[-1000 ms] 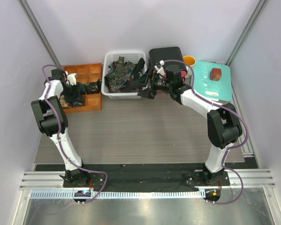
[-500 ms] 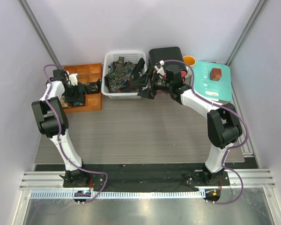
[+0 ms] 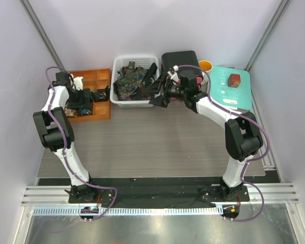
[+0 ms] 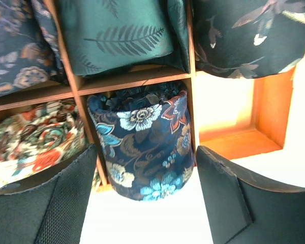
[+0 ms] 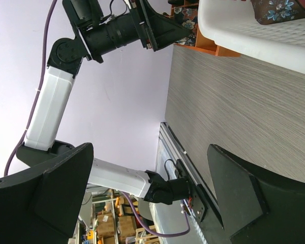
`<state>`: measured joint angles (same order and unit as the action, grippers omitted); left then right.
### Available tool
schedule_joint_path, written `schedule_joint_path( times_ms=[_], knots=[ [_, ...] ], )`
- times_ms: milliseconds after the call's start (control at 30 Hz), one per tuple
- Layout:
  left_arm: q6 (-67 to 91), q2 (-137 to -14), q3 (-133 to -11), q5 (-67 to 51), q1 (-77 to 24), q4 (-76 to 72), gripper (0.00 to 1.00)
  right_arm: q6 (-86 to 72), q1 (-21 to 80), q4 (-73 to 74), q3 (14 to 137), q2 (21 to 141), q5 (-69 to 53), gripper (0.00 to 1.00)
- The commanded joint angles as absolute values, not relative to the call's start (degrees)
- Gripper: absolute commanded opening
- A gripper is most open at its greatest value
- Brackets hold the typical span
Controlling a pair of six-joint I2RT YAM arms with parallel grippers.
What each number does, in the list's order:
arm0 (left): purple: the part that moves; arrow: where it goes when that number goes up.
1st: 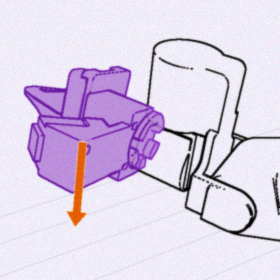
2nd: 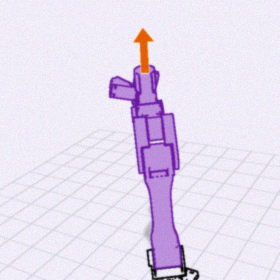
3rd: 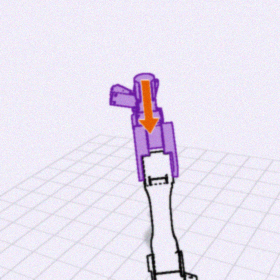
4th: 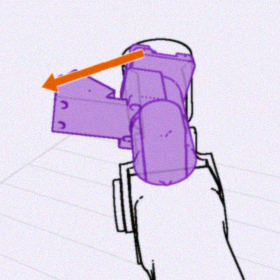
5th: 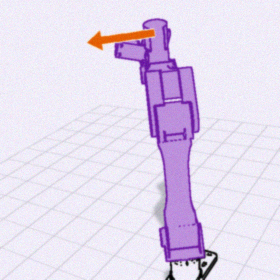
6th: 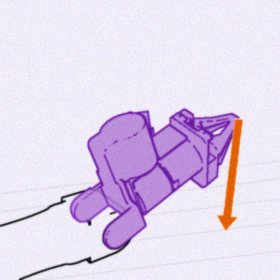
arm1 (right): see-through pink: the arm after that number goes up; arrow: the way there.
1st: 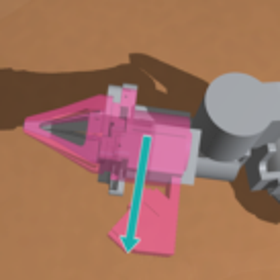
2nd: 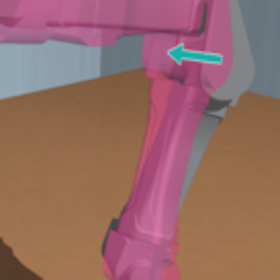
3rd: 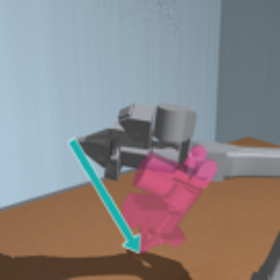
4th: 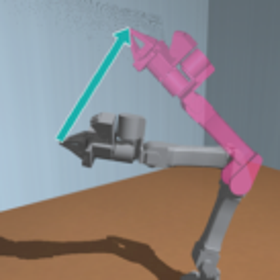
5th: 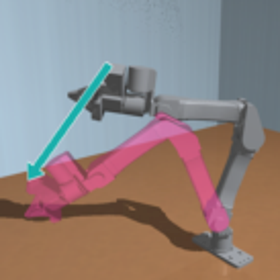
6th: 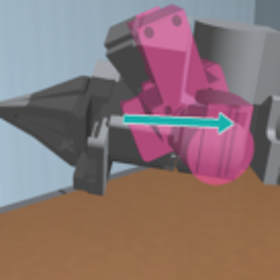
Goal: Roll the ties
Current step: Place the tie in the storage box, then reset both arms
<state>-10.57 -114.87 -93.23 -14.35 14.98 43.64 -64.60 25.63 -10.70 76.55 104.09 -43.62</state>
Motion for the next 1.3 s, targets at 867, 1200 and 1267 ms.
schedule_joint_path(
  times_ms=[867, 1200, 1267],
  knots=[
    [-3.78, -92.74, -97.22, -16.43, -8.17, 58.11, 1.00, -28.50, 2.38, 18.18, 66.02, 80.69, -37.28, 1.00],
    [-1.84, -80.34, -76.22, -10.64, -8.26, 48.34, 1.00, -11.08, 0.70, 27.42, 58.36, 73.92, -26.45, 1.00],
    [-1.93, -78.58, -75.24, -8.97, -8.17, 47.90, 1.00, -9.94, 0.70, 27.42, 58.18, 72.08, -25.93, 1.00]
  ],
)
